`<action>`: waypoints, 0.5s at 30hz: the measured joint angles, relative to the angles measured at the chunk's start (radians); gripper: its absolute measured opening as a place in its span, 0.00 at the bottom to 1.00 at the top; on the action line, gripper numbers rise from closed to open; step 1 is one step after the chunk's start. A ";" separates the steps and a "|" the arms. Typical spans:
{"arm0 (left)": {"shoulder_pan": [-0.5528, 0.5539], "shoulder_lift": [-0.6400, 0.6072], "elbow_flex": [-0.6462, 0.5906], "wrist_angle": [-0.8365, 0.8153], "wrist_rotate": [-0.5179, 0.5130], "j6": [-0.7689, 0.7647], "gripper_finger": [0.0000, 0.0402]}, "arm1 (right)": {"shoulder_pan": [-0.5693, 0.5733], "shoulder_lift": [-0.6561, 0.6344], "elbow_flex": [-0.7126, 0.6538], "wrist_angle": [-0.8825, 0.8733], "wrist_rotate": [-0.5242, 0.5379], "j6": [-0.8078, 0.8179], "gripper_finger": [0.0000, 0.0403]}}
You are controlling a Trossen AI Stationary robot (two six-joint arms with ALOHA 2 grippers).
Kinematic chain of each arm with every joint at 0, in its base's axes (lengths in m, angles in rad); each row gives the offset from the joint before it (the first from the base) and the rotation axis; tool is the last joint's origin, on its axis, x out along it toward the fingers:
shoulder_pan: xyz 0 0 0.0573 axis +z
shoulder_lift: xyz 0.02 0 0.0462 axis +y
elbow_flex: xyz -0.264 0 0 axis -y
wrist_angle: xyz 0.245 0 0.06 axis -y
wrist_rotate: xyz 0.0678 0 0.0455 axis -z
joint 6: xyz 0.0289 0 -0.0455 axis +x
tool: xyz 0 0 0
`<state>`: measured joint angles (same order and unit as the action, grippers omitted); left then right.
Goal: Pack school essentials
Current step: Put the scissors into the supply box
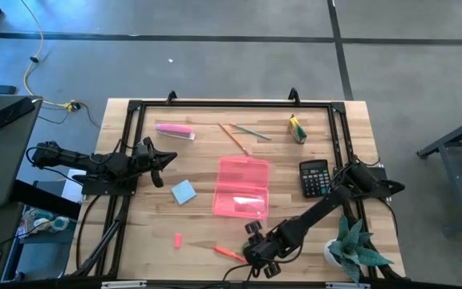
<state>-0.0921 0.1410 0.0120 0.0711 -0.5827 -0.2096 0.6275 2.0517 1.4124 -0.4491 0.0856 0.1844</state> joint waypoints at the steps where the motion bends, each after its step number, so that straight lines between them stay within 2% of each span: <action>1: 0.000 0.000 0.000 0.000 0.000 0.000 0.01 | -0.002 0.000 0.000 -0.001 0.000 -0.001 0.32; 15: 0.000 0.000 0.000 0.000 0.000 -0.023 0.01 | -0.039 0.024 -0.001 0.004 -0.075 -0.003 0.32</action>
<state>-0.0922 0.1413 0.0120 0.0711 -0.5827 -0.2328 0.5888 2.0754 1.4109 -0.4448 0.0106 0.1814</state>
